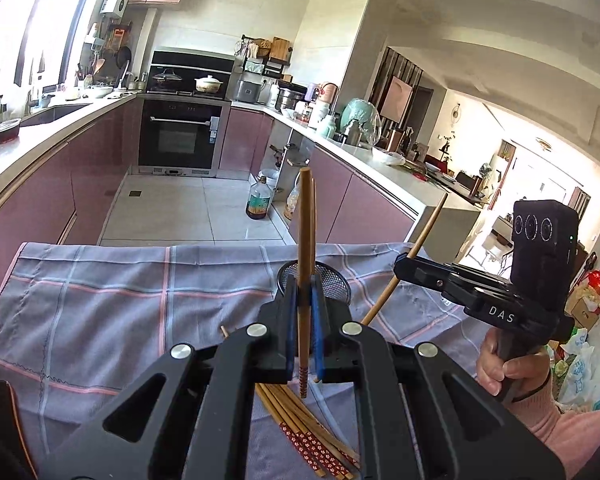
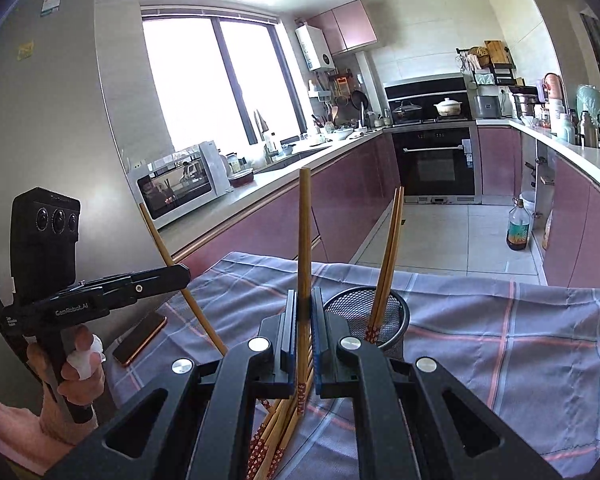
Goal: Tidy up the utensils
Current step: 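Lift the chopstick upright over the cup with the right tool while the left tool lifts its own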
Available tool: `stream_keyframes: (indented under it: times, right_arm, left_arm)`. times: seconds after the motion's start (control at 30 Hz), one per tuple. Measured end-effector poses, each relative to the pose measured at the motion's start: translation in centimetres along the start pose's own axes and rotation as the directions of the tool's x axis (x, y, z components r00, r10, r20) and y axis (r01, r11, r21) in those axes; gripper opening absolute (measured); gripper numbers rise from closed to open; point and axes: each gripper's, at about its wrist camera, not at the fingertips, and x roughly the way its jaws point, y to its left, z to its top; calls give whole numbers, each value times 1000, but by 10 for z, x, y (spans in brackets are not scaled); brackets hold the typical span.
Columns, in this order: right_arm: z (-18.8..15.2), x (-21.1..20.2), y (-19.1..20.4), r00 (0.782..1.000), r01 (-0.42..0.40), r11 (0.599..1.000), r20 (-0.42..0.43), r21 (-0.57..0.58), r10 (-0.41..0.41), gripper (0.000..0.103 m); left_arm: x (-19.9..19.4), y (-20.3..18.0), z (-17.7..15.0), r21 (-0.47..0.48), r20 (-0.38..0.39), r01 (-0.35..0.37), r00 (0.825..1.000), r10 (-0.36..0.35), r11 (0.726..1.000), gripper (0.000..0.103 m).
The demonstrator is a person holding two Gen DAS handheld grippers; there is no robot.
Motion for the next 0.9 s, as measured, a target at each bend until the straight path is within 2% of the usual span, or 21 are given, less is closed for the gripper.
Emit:
stream_keyframes:
  times: [0.6,0.83,0.9]
  right_arm:
    - [42,-16,0,995,24,998,96,-60,-18,5]
    - [63,-17,-9,990,52,997,133,-63,-43,5]
    - [67,-13,-13,990,62,996,130,-61,-53,5]
  left_arm:
    - [8,-23,53,54,80,7,997,-11,999,7]
    - [12,-33,77,69,112,-6,994,-2,998,7]
    - [16,-35,82,69,123,-28,992,19,997,7]
